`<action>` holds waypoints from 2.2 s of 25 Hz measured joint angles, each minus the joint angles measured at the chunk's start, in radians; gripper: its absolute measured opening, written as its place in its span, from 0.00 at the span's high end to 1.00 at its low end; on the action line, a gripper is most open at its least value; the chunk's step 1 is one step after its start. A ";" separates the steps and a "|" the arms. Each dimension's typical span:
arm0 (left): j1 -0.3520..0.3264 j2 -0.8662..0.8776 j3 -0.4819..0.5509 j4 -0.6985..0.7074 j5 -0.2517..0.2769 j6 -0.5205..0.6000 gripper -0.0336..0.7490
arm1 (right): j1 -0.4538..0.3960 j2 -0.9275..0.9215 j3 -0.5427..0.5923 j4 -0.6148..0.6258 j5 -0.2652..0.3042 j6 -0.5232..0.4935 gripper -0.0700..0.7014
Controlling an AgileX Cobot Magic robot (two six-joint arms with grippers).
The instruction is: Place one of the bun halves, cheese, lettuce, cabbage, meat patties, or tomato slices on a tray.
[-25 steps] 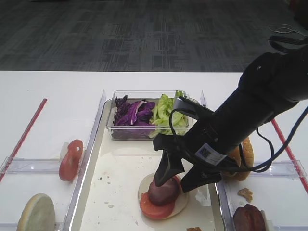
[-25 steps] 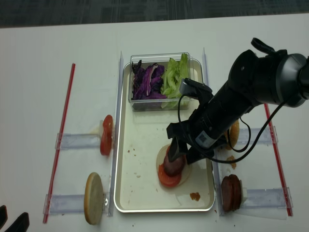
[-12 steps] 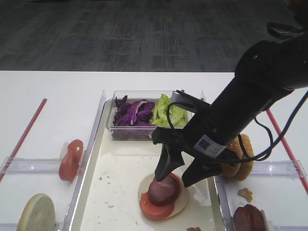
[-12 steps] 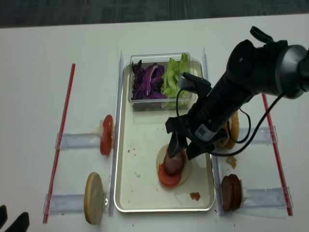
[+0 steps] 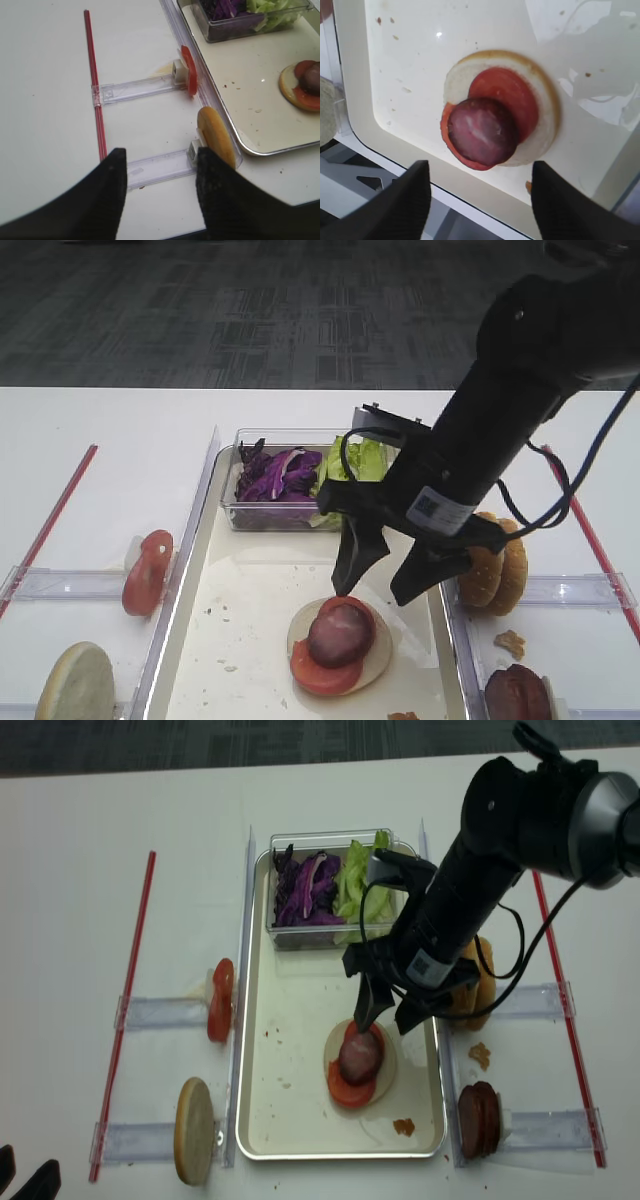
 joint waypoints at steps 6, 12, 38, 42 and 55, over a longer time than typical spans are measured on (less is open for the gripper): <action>0.000 0.000 0.000 0.000 0.000 0.000 0.57 | 0.000 0.000 -0.092 -0.122 0.080 0.085 0.31; 0.000 0.000 0.000 0.000 0.000 0.000 0.57 | 0.000 0.000 -0.195 -0.274 0.184 0.182 0.32; 0.000 0.000 0.000 0.000 0.000 0.000 0.56 | -0.090 -0.061 -0.283 -0.531 0.213 0.335 0.32; 0.000 0.000 0.000 0.000 0.000 0.000 0.56 | -0.188 -0.082 -0.283 -0.531 0.215 0.302 0.33; 0.000 0.000 0.000 0.000 0.000 0.000 0.56 | -0.409 -0.217 -0.203 -0.536 0.221 0.195 0.34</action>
